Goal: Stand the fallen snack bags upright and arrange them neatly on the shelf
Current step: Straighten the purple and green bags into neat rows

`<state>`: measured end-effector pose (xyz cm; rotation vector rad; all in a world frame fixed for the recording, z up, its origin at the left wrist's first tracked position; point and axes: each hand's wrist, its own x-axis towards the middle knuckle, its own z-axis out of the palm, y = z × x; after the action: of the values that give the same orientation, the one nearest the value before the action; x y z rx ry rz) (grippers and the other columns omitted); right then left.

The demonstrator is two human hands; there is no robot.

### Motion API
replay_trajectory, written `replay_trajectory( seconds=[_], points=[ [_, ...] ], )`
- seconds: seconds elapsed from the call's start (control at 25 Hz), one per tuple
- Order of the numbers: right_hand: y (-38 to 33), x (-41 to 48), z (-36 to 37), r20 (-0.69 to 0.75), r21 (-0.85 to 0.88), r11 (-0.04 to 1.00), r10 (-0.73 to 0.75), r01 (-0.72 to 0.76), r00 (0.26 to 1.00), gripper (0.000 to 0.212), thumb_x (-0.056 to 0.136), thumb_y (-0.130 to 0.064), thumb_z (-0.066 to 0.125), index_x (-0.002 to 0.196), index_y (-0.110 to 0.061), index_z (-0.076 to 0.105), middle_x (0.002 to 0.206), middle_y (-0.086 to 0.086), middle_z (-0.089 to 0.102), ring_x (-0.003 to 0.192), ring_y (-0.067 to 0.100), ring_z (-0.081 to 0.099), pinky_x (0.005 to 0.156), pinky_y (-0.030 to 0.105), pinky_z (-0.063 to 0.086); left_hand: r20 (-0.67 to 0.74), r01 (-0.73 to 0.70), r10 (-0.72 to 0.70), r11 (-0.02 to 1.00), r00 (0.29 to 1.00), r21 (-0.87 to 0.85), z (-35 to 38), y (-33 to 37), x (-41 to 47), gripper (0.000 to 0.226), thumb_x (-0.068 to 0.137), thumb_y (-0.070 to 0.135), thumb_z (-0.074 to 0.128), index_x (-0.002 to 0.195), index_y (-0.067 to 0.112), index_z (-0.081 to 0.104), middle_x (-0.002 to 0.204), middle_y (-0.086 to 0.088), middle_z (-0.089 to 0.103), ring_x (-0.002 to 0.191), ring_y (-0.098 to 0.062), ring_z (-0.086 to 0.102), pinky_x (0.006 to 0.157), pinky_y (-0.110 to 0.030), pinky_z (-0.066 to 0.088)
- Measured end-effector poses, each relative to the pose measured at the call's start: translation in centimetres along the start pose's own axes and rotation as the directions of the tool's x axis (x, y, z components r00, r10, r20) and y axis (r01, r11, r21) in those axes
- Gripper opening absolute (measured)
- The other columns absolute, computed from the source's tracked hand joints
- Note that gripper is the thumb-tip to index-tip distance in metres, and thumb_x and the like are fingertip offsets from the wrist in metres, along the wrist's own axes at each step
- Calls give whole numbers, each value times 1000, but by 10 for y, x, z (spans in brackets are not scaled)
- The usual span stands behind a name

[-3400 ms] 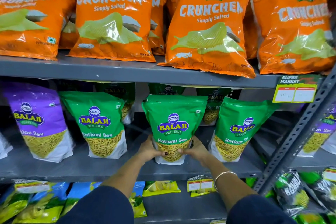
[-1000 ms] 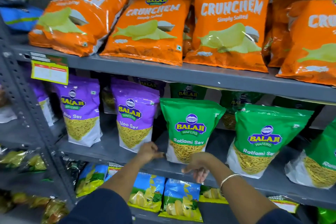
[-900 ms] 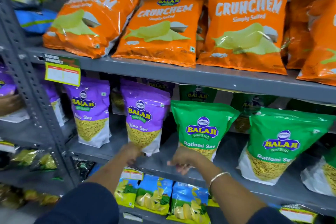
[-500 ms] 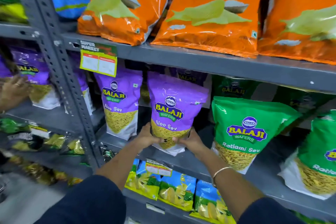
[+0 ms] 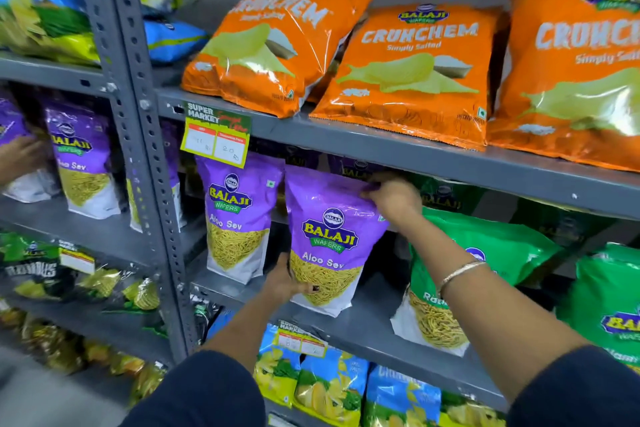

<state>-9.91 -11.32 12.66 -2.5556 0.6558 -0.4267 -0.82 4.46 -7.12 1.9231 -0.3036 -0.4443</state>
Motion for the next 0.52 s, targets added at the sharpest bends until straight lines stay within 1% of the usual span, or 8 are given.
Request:
replay_trajectory(
  seconds=[0.08, 0.16, 0.24, 0.28, 0.36, 0.4, 0.44, 0.52],
  points=[
    [0, -11, 3, -150, -57, 998, -19, 10, 989, 33, 83, -25, 59, 116, -20, 64, 122, 14, 65, 115, 32, 57, 96, 35, 44, 9, -13, 13, 999, 1000, 32, 1, 5, -4, 101, 49, 24, 88, 131, 2, 32, 125, -19, 59, 119, -31, 55, 102, -41, 44],
    [1, -27, 21, -432, -341, 921, -332, 189, 839, 36, 75, -16, 65, 111, -16, 63, 109, 16, 67, 107, 33, 52, 94, 41, 38, 28, -12, 11, 999, 1000, 37, 1, 10, -5, 91, 57, 13, 85, 130, 2, 33, 125, -19, 59, 119, -30, 55, 100, -39, 43],
    [6, -48, 57, -387, -528, 735, -654, 425, 650, 41, 60, -7, 73, 99, -12, 59, 91, 12, 68, 90, 28, 49, 79, 35, 38, 24, -14, 13, 999, 1000, 40, 0, 12, -4, 104, 42, 24, 87, 128, 2, 34, 127, -19, 59, 118, -30, 56, 102, -42, 45],
    [12, -61, 75, -269, -518, 700, -679, 491, 683, 38, 59, -7, 75, 93, -12, 59, 85, 9, 69, 84, 25, 54, 73, 32, 42, 22, -21, 20, 998, 1000, 52, 0, 10, -2, 109, 36, 30, 86, 128, 2, 35, 128, -19, 59, 118, -30, 56, 101, -42, 46],
    [34, -73, 97, 1, -315, 909, -288, 274, 958, 32, 74, -14, 70, 104, -7, 59, 102, 12, 69, 97, 28, 65, 77, 33, 52, 31, -33, 30, 994, 999, 100, -2, 9, -2, 101, 49, 22, 87, 131, 1, 33, 130, -19, 57, 120, -31, 55, 99, -39, 44],
    [52, -71, 107, 177, -223, 975, 31, 10, 984, 43, 78, -18, 67, 116, -4, 52, 118, 16, 63, 111, 31, 61, 87, 35, 50, 35, -43, 40, 993, 999, 110, -1, 8, -1, 92, 59, 16, 85, 133, 1, 32, 131, -19, 56, 121, -31, 54, 98, -37, 43],
    [69, -69, 116, 306, -97, 978, 204, -182, 930, 58, 78, -21, 69, 125, 0, 42, 128, 19, 55, 120, 33, 55, 92, 36, 47, 32, -55, 52, 992, 998, 116, -1, 7, 1, 87, 64, 13, 82, 134, 2, 31, 132, -18, 56, 122, -30, 53, 98, -36, 42],
    [87, -58, 127, 373, 295, 896, 213, -333, 903, 74, 75, -16, 74, 132, 1, 30, 136, 20, 49, 125, 32, 49, 88, 28, 43, 36, -80, 76, 988, 996, 134, 0, 3, 6, 84, 67, 13, 80, 134, 3, 31, 133, -18, 55, 123, -30, 52, 100, -37, 41]
  ],
)
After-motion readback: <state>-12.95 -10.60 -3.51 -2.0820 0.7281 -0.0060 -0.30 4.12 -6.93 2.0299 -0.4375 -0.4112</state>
